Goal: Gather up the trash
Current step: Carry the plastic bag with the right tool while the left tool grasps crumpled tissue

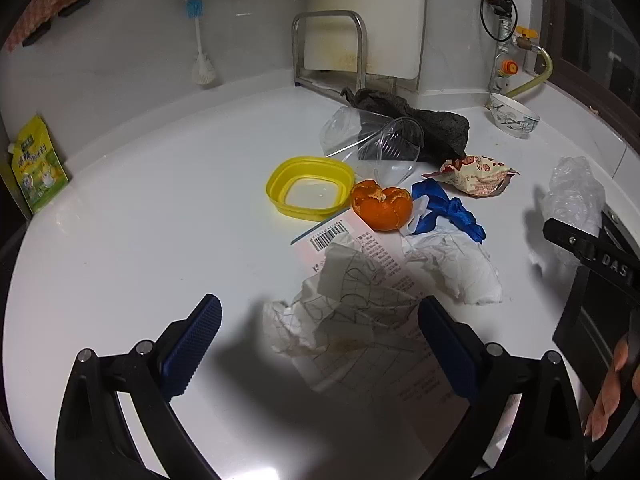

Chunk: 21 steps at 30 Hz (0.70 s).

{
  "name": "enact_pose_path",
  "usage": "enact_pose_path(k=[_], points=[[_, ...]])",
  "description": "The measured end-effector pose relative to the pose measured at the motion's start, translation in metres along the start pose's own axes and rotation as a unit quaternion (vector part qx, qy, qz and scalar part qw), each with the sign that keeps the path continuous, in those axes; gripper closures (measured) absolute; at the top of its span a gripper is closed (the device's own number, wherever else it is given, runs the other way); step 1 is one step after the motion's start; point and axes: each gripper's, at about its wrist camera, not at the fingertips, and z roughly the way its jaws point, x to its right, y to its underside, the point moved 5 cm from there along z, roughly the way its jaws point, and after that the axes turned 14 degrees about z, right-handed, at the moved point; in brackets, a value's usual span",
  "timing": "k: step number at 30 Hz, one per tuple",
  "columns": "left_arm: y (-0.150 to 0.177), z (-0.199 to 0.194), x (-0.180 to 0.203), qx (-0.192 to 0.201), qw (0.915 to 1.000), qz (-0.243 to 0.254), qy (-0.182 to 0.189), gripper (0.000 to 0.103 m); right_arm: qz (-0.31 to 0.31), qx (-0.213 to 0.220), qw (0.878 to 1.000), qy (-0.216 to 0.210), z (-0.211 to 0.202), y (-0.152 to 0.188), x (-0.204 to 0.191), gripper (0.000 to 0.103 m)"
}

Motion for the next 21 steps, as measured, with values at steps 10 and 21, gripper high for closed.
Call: enact_pose_path(k=[10, 21], points=[[0.004, 0.010, -0.005, -0.010, 0.9999, -0.002, -0.005, 0.051, 0.006, 0.002, 1.000, -0.003, -0.001, -0.001, 0.003, 0.067], [0.012, -0.028, -0.020, 0.015, 0.9993, 0.027, -0.020, 0.067, -0.005, 0.013, 1.000, -0.012, -0.009, 0.006, -0.003, 0.067]])
